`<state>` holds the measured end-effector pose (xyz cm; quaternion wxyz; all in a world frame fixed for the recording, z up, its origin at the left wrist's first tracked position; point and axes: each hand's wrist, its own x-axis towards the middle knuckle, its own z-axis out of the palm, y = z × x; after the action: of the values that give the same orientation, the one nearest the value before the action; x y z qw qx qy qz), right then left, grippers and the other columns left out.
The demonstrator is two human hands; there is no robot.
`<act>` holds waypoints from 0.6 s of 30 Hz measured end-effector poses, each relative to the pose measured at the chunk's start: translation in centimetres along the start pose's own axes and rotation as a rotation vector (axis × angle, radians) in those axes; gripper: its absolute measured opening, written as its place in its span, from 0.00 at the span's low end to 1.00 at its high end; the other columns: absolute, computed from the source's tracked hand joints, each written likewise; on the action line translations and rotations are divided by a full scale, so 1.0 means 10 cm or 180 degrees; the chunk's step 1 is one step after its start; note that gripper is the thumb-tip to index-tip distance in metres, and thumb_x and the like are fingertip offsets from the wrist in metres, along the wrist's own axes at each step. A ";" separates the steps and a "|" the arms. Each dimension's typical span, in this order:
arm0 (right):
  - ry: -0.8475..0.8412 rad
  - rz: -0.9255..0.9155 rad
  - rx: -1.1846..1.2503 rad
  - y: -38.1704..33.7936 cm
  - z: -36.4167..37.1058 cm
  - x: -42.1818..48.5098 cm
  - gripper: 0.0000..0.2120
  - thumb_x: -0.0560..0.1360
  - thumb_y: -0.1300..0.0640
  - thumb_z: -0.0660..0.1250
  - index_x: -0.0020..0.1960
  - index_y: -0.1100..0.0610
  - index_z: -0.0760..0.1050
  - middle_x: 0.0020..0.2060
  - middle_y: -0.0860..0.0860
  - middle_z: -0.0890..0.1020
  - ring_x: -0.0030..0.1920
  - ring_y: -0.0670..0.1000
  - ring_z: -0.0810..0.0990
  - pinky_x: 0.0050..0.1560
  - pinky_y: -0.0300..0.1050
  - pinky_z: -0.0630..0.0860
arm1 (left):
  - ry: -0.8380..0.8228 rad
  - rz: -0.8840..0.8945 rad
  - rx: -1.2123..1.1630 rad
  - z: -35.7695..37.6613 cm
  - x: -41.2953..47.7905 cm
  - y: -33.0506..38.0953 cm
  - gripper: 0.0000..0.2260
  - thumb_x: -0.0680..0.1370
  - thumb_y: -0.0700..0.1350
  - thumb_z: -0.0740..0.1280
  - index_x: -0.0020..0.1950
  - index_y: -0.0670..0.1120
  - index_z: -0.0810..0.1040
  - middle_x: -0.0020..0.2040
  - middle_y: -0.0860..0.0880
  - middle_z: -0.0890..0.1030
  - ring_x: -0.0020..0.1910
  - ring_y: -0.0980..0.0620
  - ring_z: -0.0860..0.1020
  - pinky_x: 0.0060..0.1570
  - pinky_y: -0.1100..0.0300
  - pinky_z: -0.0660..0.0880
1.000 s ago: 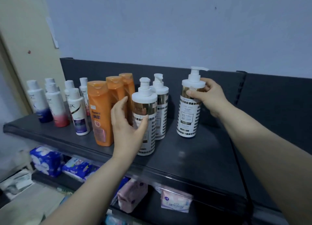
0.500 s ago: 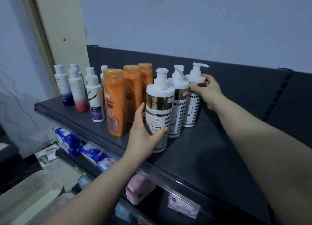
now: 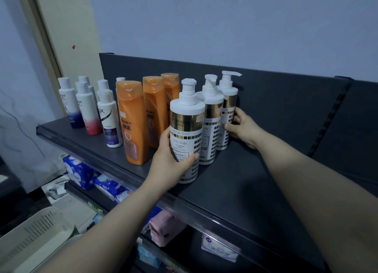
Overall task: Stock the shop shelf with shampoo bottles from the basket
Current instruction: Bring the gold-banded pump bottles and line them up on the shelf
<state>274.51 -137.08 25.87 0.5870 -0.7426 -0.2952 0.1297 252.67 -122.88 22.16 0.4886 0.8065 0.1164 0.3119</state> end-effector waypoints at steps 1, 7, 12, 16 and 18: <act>0.0089 -0.0048 -0.0034 -0.02 0.02 -0.04 0.33 0.77 0.65 0.66 0.76 0.51 0.57 0.58 0.45 0.75 0.58 0.48 0.75 0.56 0.44 0.74 | -0.0030 -0.0016 -0.0004 0.00 0.01 -0.01 0.38 0.70 0.49 0.76 0.74 0.57 0.58 0.56 0.68 0.73 0.56 0.72 0.72 0.51 0.72 0.69; 0.0942 -0.0860 -0.0218 -0.07 0.30 -0.51 0.22 0.75 0.54 0.70 0.67 0.51 0.67 0.53 0.48 0.76 0.50 0.43 0.77 0.50 0.36 0.74 | -0.0217 -0.0029 0.0057 -0.03 0.04 -0.04 0.36 0.70 0.50 0.76 0.73 0.53 0.60 0.59 0.61 0.74 0.57 0.63 0.74 0.53 0.67 0.71; 0.0143 -0.0613 -0.0320 0.05 0.52 -0.48 0.31 0.69 0.58 0.75 0.67 0.45 0.65 0.56 0.41 0.79 0.58 0.43 0.79 0.61 0.49 0.76 | -0.0248 -0.0014 0.0046 -0.05 0.05 -0.08 0.36 0.70 0.49 0.76 0.72 0.52 0.61 0.60 0.59 0.76 0.58 0.63 0.75 0.53 0.67 0.72; 0.0174 -0.0572 -0.0379 0.08 0.58 -0.44 0.27 0.66 0.53 0.77 0.57 0.38 0.67 0.54 0.40 0.81 0.57 0.42 0.80 0.61 0.52 0.77 | -0.0246 0.0055 0.0070 -0.09 0.05 -0.10 0.35 0.70 0.49 0.76 0.72 0.53 0.61 0.60 0.60 0.76 0.57 0.64 0.75 0.53 0.67 0.72; 0.0191 -0.0628 -0.0415 0.06 0.61 -0.45 0.27 0.67 0.52 0.77 0.58 0.39 0.67 0.54 0.40 0.80 0.57 0.43 0.80 0.61 0.52 0.77 | -0.0250 0.0062 0.0079 -0.11 0.04 -0.10 0.35 0.71 0.49 0.76 0.72 0.54 0.61 0.59 0.62 0.75 0.56 0.67 0.74 0.52 0.69 0.71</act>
<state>267.83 -134.94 22.89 0.5560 -0.7500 -0.3570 0.0295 252.45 -121.42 21.80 0.4796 0.8252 0.0932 0.2833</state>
